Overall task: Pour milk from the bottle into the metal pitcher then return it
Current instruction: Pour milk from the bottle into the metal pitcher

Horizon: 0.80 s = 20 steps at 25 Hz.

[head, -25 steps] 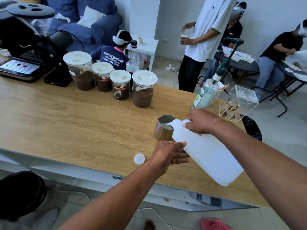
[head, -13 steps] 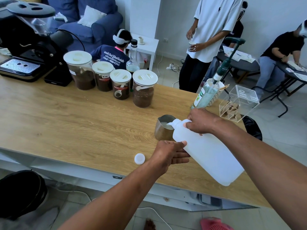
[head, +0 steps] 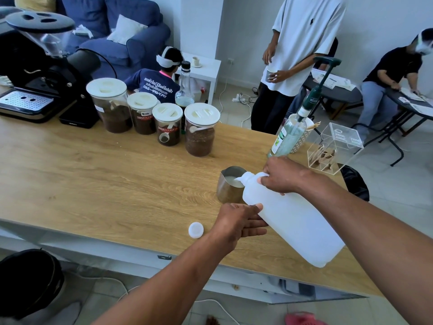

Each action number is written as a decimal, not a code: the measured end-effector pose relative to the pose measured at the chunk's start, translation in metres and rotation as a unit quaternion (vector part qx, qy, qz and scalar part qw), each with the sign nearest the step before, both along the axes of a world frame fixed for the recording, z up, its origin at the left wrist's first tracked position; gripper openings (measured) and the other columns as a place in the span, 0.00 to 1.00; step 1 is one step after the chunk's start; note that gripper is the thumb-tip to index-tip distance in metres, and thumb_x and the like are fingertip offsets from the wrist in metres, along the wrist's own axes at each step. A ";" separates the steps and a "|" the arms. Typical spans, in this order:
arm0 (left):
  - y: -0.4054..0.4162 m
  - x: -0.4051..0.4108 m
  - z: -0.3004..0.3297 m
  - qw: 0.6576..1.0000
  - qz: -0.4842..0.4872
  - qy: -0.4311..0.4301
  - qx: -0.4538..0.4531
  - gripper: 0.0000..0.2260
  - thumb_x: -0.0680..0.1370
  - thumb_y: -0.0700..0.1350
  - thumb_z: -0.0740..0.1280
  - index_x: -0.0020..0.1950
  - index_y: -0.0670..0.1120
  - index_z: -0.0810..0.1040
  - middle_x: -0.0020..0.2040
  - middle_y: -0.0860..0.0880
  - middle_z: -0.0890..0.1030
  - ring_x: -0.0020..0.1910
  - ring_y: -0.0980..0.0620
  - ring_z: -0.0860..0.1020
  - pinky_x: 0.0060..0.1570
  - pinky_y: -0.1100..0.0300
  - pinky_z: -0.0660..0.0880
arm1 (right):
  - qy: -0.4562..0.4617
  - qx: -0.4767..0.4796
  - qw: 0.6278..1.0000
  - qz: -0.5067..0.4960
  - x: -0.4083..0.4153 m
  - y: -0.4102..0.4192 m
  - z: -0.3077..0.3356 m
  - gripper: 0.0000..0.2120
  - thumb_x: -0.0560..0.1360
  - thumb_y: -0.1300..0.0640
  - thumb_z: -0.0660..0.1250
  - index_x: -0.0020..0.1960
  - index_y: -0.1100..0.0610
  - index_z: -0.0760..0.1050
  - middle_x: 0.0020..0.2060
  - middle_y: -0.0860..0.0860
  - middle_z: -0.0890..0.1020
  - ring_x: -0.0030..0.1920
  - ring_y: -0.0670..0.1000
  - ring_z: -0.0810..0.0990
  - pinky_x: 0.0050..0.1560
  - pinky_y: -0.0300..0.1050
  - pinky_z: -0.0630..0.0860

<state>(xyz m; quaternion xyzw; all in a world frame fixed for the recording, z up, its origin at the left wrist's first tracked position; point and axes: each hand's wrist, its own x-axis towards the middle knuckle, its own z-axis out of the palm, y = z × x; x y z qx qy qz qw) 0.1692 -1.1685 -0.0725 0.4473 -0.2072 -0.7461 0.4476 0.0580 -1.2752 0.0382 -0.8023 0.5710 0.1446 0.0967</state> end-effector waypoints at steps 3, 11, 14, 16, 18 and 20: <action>0.000 0.000 0.000 1.000 0.001 -0.002 0.001 0.13 0.80 0.41 0.71 0.59 0.33 0.81 0.52 0.37 0.88 0.50 0.40 0.88 0.49 0.48 0.85 | -0.004 0.004 1.000 -0.003 -0.001 0.000 0.000 0.16 0.79 0.51 0.65 0.34 0.54 0.68 0.30 0.51 0.73 0.40 0.56 0.77 0.39 0.45 0.72; 0.001 -0.001 0.004 1.000 0.004 -0.002 0.001 0.13 0.80 0.41 0.71 0.59 0.33 0.81 0.52 0.37 0.88 0.50 0.40 0.88 0.49 0.48 0.85 | 0.002 0.006 1.000 -0.003 0.000 0.001 0.003 0.16 0.79 0.52 0.65 0.34 0.55 0.69 0.29 0.51 0.74 0.41 0.57 0.79 0.40 0.46 0.74; 0.001 -0.002 0.004 1.000 0.003 0.002 -0.001 0.13 0.80 0.41 0.71 0.59 0.33 0.81 0.52 0.37 0.88 0.50 0.40 0.88 0.49 0.48 0.85 | 0.000 0.007 1.000 -0.002 0.000 0.001 0.005 0.16 0.78 0.52 0.65 0.34 0.56 0.70 0.29 0.52 0.75 0.40 0.58 0.79 0.43 0.50 0.78; 0.002 -0.003 0.004 1.000 0.003 0.004 0.000 0.13 0.80 0.41 0.71 0.59 0.32 0.81 0.52 0.36 0.88 0.50 0.40 0.88 0.50 0.48 0.85 | 0.001 0.008 1.000 0.000 -0.001 0.001 0.004 0.15 0.78 0.53 0.65 0.34 0.57 0.71 0.29 0.53 0.76 0.40 0.58 0.81 0.43 0.50 0.79; 0.003 -0.004 0.004 1.000 0.005 0.004 0.001 0.13 0.80 0.41 0.71 0.59 0.33 0.81 0.52 0.36 0.88 0.50 0.40 0.88 0.50 0.48 0.85 | 0.004 0.004 1.000 0.002 -0.001 0.002 0.004 0.15 0.78 0.53 0.65 0.34 0.57 0.71 0.29 0.53 0.76 0.40 0.59 0.82 0.42 0.50 0.79; 0.002 -0.004 0.005 1.000 0.007 0.003 0.003 0.13 0.80 0.41 0.71 0.59 0.32 0.81 0.52 0.36 0.87 0.50 0.40 0.88 0.49 0.48 0.85 | 0.004 0.002 1.000 0.004 -0.002 0.002 0.004 0.16 0.79 0.52 0.64 0.34 0.56 0.71 0.29 0.53 0.76 0.40 0.58 0.81 0.43 0.49 0.79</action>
